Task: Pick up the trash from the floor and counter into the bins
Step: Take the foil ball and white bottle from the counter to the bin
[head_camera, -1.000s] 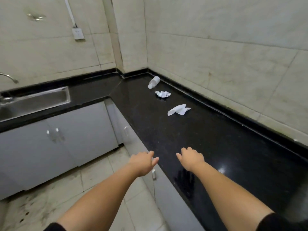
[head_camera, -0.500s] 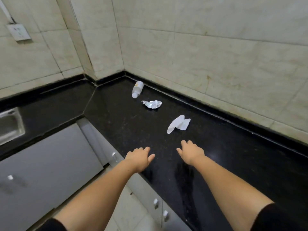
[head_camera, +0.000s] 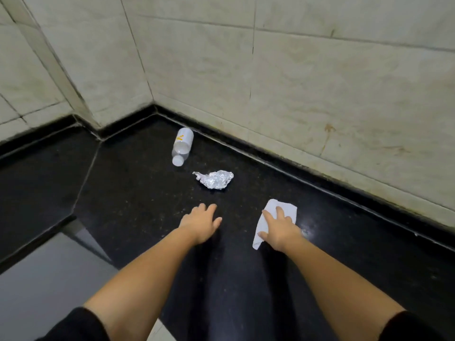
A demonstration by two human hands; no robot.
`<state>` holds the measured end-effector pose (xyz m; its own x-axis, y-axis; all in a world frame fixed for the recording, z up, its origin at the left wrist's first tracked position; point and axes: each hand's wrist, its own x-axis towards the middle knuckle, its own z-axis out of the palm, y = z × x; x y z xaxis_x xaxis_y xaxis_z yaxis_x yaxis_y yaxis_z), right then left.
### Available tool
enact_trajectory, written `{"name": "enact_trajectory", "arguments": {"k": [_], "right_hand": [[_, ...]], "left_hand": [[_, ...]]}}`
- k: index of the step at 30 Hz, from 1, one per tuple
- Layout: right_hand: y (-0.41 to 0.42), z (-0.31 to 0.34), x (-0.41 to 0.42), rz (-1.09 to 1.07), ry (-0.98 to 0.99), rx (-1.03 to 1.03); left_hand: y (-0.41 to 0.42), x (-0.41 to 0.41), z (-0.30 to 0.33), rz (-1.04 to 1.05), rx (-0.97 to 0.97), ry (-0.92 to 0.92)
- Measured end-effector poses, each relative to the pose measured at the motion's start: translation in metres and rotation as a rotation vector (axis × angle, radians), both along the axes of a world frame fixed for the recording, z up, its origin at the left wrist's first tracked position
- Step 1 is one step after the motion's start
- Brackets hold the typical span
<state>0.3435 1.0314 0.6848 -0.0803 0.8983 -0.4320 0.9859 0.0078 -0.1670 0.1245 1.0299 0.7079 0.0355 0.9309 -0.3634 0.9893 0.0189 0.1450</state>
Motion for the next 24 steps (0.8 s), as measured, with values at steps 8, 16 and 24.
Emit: {"name": "enact_trajectory", "arguments": {"k": [8, 16, 24], "right_hand": [[0.018, -0.026, 0.0, -0.131, 0.004, 0.082], [0.04, -0.025, -0.032, -0.38, -0.022, -0.022], [0.1, 0.006, -0.128, -0.324, 0.024, 0.075]], "left_hand": [[0.109, 0.001, -0.033, -0.211, 0.101, 0.074], [0.171, -0.042, -0.047, -0.352, 0.061, 0.096], [0.163, -0.127, -0.045, -0.486, 0.011, 0.033]]}}
